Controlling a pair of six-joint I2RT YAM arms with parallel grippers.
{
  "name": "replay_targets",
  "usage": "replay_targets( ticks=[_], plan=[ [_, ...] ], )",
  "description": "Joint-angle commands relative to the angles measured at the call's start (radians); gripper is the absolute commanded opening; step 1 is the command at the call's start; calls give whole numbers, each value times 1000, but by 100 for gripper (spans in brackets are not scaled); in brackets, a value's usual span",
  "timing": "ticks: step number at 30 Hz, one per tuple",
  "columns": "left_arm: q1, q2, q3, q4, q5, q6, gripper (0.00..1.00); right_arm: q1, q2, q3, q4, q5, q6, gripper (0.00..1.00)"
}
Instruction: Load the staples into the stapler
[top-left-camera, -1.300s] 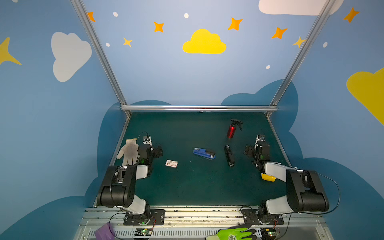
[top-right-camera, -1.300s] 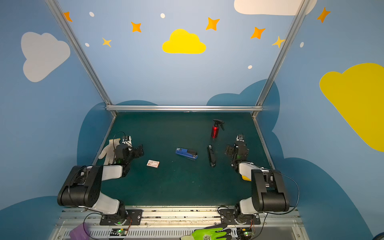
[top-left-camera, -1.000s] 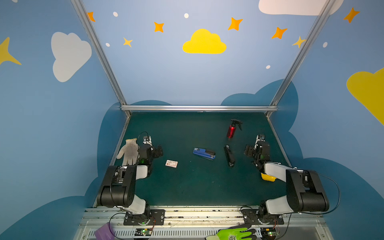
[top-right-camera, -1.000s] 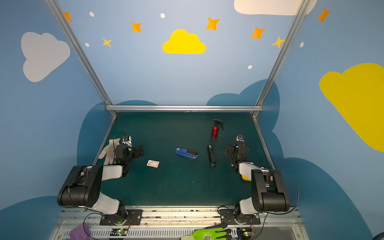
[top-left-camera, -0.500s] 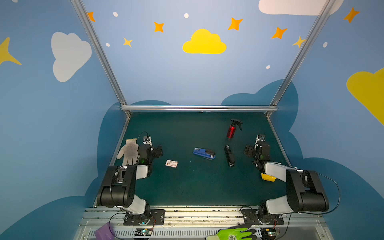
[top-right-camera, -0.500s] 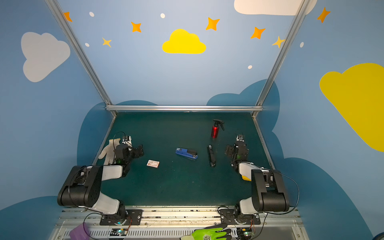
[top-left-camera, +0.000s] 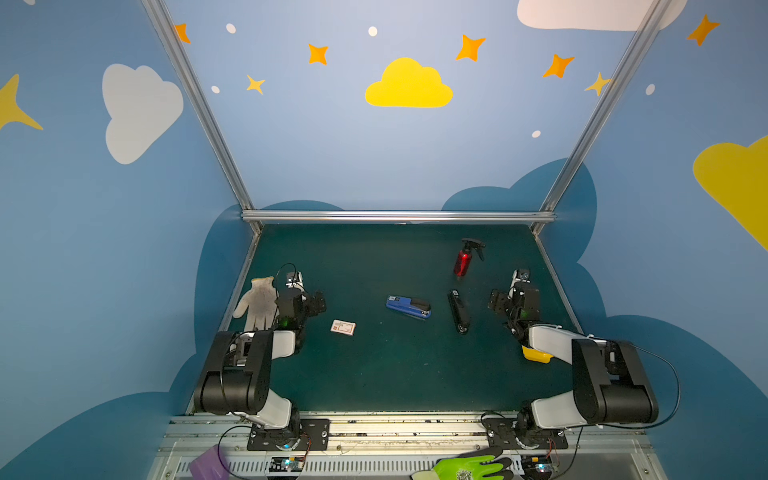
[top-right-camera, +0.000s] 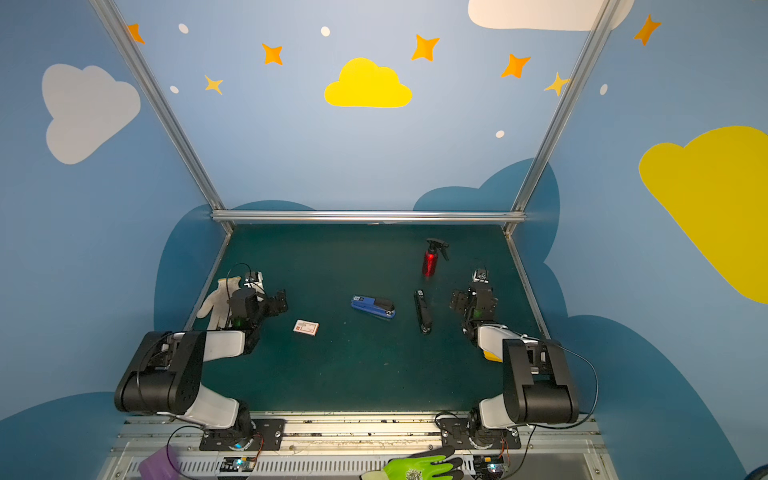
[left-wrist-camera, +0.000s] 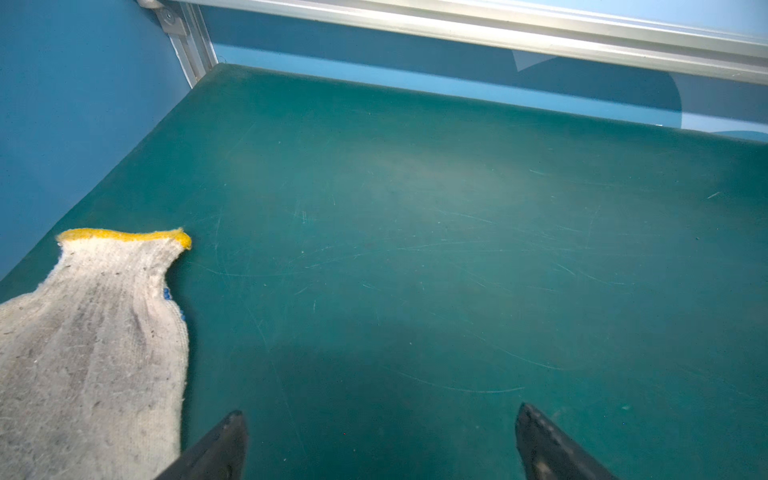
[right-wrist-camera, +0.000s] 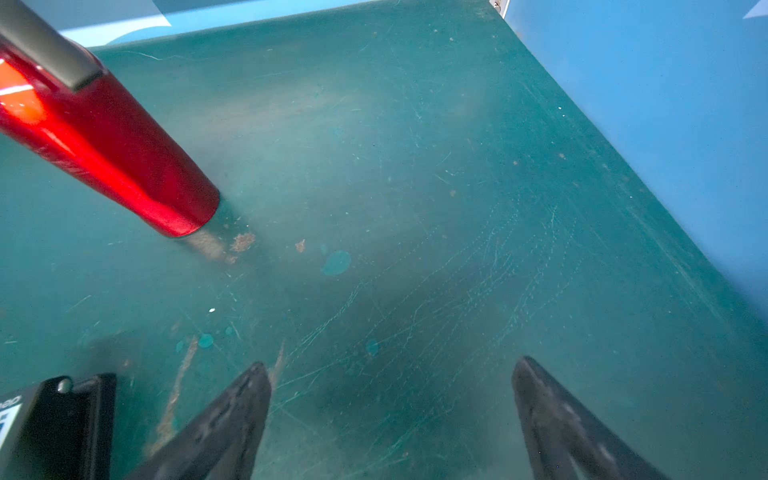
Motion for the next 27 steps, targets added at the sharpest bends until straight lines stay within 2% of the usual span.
replay_targets(
  ticks=[1,19,20,21,22,24,27],
  plan=[
    [4,-7,19,-5,9,2,99,-2,-18,13,-8,2,7,91],
    [15,-9,16,-2,29,-6,99,-2,-22,7,-3,4,7,91],
    [14,-16,18,-1,7,-25,99,-1,-29,10,-8,7,-1,92],
    [15,-37,39,-35,-25,-60,99,-1,-42,16,-31,-11,1,92],
    [17,-71,94,-164,-32,-44,99,4,-53,8,-22,-24,-15,92],
    [20,-105,166,-315,-31,-38,99,22,-112,12,-58,11,-49,92],
    [19,-161,212,-395,-23,-51,99,23,-221,63,-213,43,1,92]
  ],
)
